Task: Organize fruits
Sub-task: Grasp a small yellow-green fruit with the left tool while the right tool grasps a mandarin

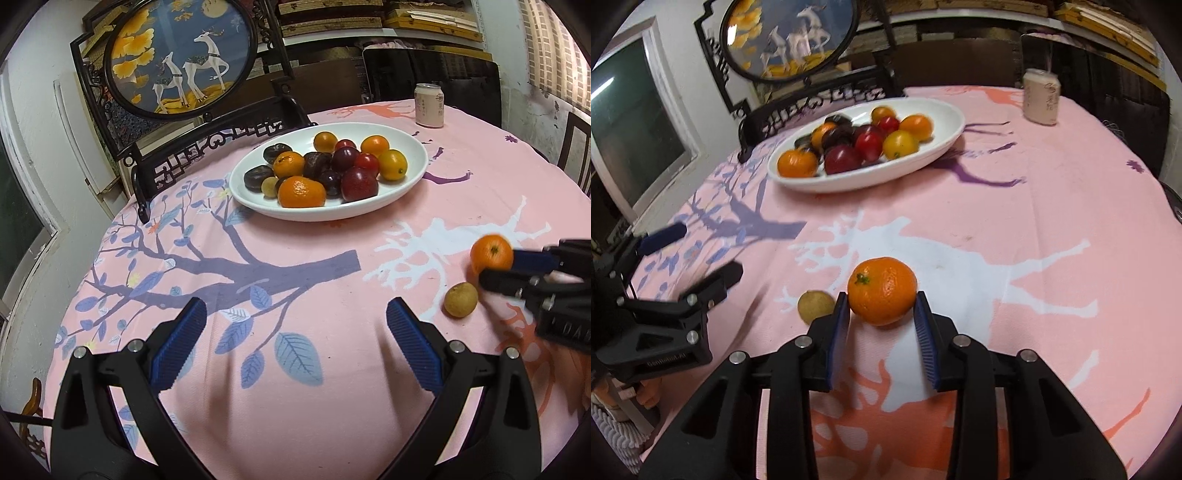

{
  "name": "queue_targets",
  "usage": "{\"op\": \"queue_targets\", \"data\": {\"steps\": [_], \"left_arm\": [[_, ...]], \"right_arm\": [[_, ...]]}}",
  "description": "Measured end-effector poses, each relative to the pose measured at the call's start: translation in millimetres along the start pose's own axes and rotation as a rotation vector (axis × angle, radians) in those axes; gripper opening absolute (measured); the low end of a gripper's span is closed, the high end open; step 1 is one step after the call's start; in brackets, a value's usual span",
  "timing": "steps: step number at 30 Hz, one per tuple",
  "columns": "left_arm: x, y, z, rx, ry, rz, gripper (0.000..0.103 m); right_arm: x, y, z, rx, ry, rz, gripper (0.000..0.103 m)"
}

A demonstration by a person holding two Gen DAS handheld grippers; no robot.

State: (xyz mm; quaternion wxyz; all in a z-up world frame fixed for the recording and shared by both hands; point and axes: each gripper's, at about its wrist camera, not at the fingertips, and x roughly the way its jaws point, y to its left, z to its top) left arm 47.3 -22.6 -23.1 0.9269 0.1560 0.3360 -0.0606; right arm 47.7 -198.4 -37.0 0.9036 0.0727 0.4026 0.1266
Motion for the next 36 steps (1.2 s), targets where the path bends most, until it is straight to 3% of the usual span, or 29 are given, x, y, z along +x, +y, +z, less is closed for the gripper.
{"op": "queue_targets", "data": {"steps": [7, 13, 16, 19, 21, 22, 36], "left_arm": [[-0.5, -22.7, -0.9, 0.058, -0.018, -0.062, 0.100], [-5.6, -60.3, 0.9, 0.173, -0.074, -0.127, 0.099], [-3.0, -74.9, 0.9, 0.222, -0.062, -0.153, 0.093], [2.0, -85.7, 1.6, 0.255, -0.032, -0.185, 0.075], [7.9, -89.7, 2.0, 0.264, 0.003, -0.210, 0.048], [11.4, -90.8, 2.4, 0.266, 0.022, -0.215, 0.042], [12.3, -80.8, 4.4, 0.198, 0.026, -0.300, 0.027]], "right_arm": [[-17.8, -19.8, 7.7, 0.086, -0.063, 0.011, 0.036], [-26.4, -30.8, 10.5, 0.137, -0.087, 0.026, 0.036], [-27.3, -31.4, 10.3, 0.139, -0.087, 0.031, 0.036], [-27.8, -32.6, 10.8, 0.144, -0.088, 0.034, 0.036], [-27.9, -33.8, 10.4, 0.150, -0.087, 0.035, 0.036], [-27.9, -34.1, 10.3, 0.151, -0.087, 0.036, 0.036], [-27.2, -34.0, 10.1, 0.152, -0.078, 0.038, 0.036]]}}
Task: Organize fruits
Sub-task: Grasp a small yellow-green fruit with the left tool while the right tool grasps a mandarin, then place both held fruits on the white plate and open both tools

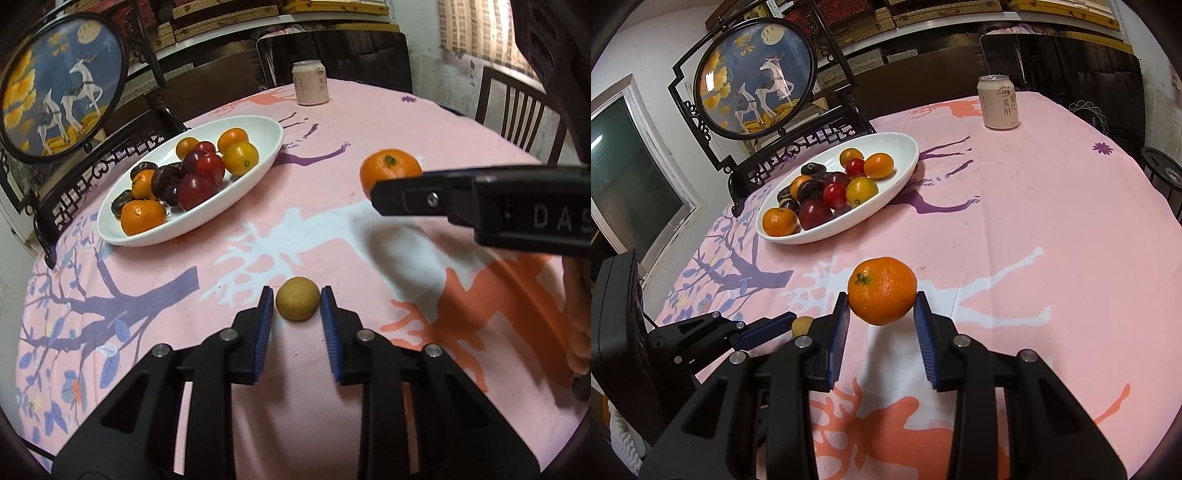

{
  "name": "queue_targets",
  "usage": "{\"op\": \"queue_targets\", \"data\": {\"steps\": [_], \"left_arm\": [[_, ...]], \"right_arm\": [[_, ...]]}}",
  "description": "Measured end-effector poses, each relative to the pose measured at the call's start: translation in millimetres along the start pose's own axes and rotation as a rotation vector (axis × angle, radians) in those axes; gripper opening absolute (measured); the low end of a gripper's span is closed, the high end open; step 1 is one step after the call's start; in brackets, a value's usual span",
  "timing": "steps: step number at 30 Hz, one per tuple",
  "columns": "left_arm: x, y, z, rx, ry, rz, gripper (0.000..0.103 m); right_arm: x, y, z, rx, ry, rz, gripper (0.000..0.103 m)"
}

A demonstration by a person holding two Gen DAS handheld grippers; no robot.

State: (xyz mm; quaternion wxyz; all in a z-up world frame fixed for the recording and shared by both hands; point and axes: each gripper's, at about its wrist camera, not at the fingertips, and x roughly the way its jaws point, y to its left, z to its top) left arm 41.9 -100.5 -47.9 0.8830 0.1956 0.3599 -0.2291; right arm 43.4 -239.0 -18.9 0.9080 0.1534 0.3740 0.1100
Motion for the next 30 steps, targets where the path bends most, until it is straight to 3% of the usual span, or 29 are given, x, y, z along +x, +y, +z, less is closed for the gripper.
{"op": "queue_targets", "data": {"steps": [5, 11, 16, 20, 23, 30], "left_arm": [[0.3, 5.4, -0.3, -0.035, 0.005, -0.030, 0.026], [-1.7, 24.2, -7.0, -0.094, 0.026, 0.042, 0.026], [-3.0, 37.7, -12.4, -0.136, 0.056, 0.022, 0.024], [-17.2, 60.4, -5.2, -0.176, 0.039, -0.004, 0.024], [-32.5, 97.8, 19.8, -0.212, 0.008, 0.064, 0.024], [-45.2, 159.7, 114.0, -0.296, -0.085, 0.146, 0.024]], "right_arm": [[2.6, 0.9, -1.5, -0.009, 0.013, 0.002, 0.036], [18.2, 11.6, -11.4, -0.064, 0.083, -0.004, 0.036], [26.1, 26.2, -24.3, -0.149, 0.124, -0.034, 0.036], [18.2, 20.1, -21.4, -0.117, 0.123, 0.017, 0.036], [0.7, 14.0, 4.8, -0.090, 0.066, 0.031, 0.036], [-36.8, 15.8, 114.0, -0.025, -0.184, 0.030, 0.036]]}}
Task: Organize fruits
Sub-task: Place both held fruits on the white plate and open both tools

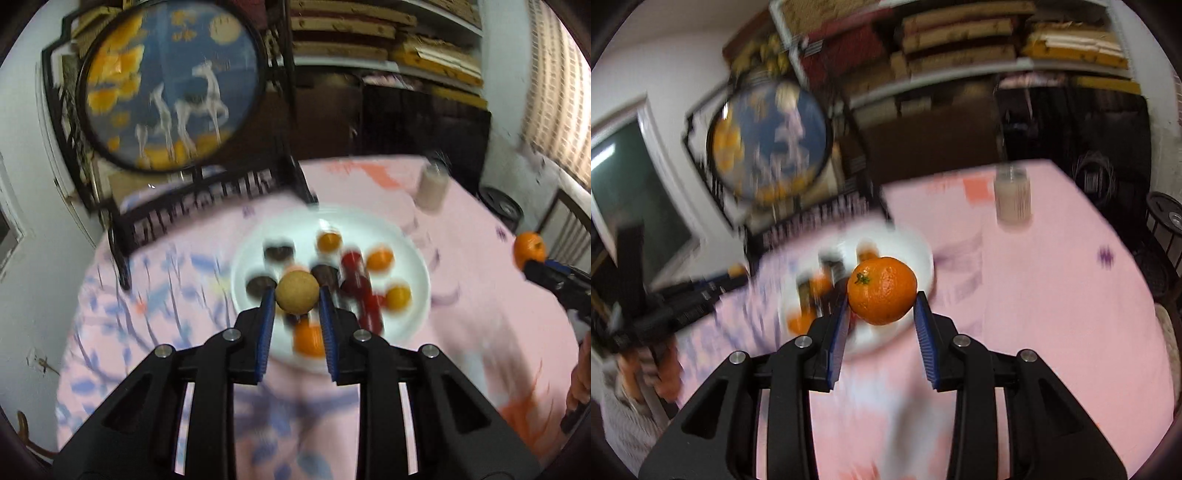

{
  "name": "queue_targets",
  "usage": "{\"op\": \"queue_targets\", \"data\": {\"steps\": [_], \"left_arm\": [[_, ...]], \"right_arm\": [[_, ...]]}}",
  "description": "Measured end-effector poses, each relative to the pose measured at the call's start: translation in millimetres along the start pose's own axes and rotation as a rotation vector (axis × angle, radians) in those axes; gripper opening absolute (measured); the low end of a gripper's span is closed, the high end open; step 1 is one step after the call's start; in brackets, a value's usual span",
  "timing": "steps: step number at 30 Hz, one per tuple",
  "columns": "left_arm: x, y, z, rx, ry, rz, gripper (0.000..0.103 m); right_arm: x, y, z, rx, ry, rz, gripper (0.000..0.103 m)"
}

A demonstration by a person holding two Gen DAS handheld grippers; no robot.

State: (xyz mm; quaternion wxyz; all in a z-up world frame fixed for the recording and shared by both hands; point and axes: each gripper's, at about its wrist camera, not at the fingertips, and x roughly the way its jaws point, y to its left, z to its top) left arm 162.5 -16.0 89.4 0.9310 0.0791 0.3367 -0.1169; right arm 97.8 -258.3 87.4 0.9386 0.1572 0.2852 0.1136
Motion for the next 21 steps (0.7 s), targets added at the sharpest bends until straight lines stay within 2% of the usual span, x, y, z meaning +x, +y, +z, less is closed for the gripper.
{"op": "queue_targets", "data": {"steps": [2, 4, 9, 13, 16, 18, 19, 21], "left_arm": [[14.0, -0.7, 20.5, -0.005, -0.002, 0.009, 0.024], [37.9, -4.6, 37.3, -0.009, 0.011, 0.009, 0.024], [115.5, -10.0, 47.6, -0.043, 0.086, -0.029, 0.024], [169.5, -9.9, 44.3, -0.068, 0.136, -0.045, 0.024], [191.8, -10.2, 41.3, -0.072, 0.161, -0.064, 0.024], [195.4, -1.2, 44.1, -0.133, 0.169, -0.134, 0.024], [195.2, 2.8, 45.5, -0.156, 0.165, -0.143, 0.024], [198.8, 7.1, 47.7, -0.161, 0.185, -0.115, 0.025]], "right_arm": [[14.7, 6.4, 20.6, -0.007, -0.054, -0.013, 0.036], [38.4, 9.8, 27.8, -0.016, -0.048, -0.013, 0.036], [127.5, 6.0, 23.0, -0.017, 0.076, -0.003, 0.036], [178.0, -3.9, 18.0, -0.024, 0.143, -0.023, 0.036], [202.3, -7.4, 15.4, -0.030, 0.179, -0.038, 0.036], [212.8, -9.9, 11.6, -0.039, 0.212, -0.043, 0.036], [217.5, -10.6, 9.4, -0.044, 0.225, -0.047, 0.036], [225.6, -11.9, 7.2, -0.047, 0.238, -0.058, 0.037]]}}
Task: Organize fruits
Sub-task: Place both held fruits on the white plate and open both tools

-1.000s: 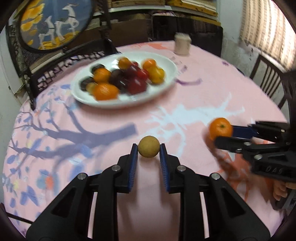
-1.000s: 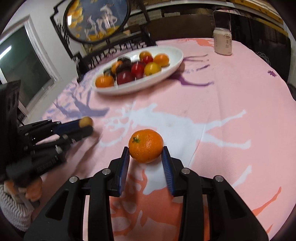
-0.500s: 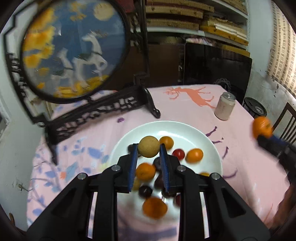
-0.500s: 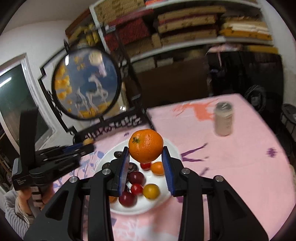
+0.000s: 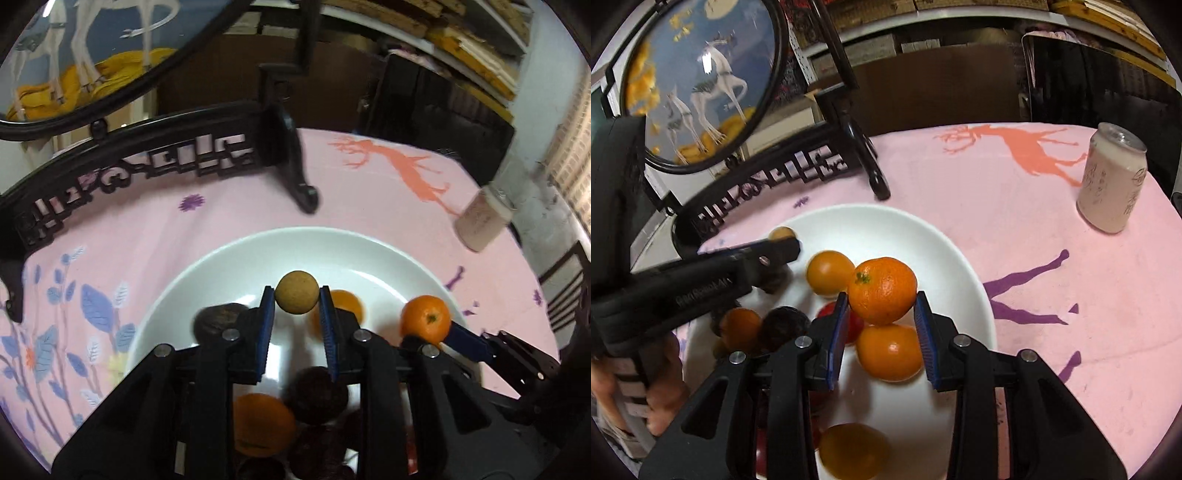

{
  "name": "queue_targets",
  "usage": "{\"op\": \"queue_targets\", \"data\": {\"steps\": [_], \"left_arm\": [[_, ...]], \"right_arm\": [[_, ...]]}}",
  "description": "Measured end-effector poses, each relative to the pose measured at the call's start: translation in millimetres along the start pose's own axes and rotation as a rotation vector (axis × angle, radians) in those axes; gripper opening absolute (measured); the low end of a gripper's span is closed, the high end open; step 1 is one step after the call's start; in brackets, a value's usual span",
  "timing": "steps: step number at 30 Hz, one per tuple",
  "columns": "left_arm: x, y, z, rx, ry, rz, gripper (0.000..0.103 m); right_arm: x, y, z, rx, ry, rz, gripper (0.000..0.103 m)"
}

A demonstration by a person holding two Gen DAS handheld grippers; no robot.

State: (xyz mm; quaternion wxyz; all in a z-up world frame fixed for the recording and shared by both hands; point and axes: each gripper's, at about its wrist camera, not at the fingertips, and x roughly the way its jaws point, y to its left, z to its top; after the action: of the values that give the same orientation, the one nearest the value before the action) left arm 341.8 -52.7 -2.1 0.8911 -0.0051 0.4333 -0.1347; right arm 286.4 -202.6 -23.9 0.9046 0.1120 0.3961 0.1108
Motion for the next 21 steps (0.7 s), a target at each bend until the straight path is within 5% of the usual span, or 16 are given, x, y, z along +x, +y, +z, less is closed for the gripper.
{"op": "queue_targets", "data": {"steps": [7, 16, 21], "left_arm": [[-0.3, 6.7, -3.3, -0.006, 0.016, -0.059, 0.037], [-32.1, 8.0, -15.4, 0.015, -0.076, 0.031, 0.064], [-69.9, 13.7, -49.9, 0.013, -0.133, 0.116, 0.075]], "right_arm": [[-6.7, 0.3, -0.4, 0.004, -0.013, 0.010, 0.039], [-26.7, 0.0, -8.9, 0.009, -0.030, 0.019, 0.040], [-48.3, 9.2, -21.4, 0.007, -0.064, -0.006, 0.047]]}}
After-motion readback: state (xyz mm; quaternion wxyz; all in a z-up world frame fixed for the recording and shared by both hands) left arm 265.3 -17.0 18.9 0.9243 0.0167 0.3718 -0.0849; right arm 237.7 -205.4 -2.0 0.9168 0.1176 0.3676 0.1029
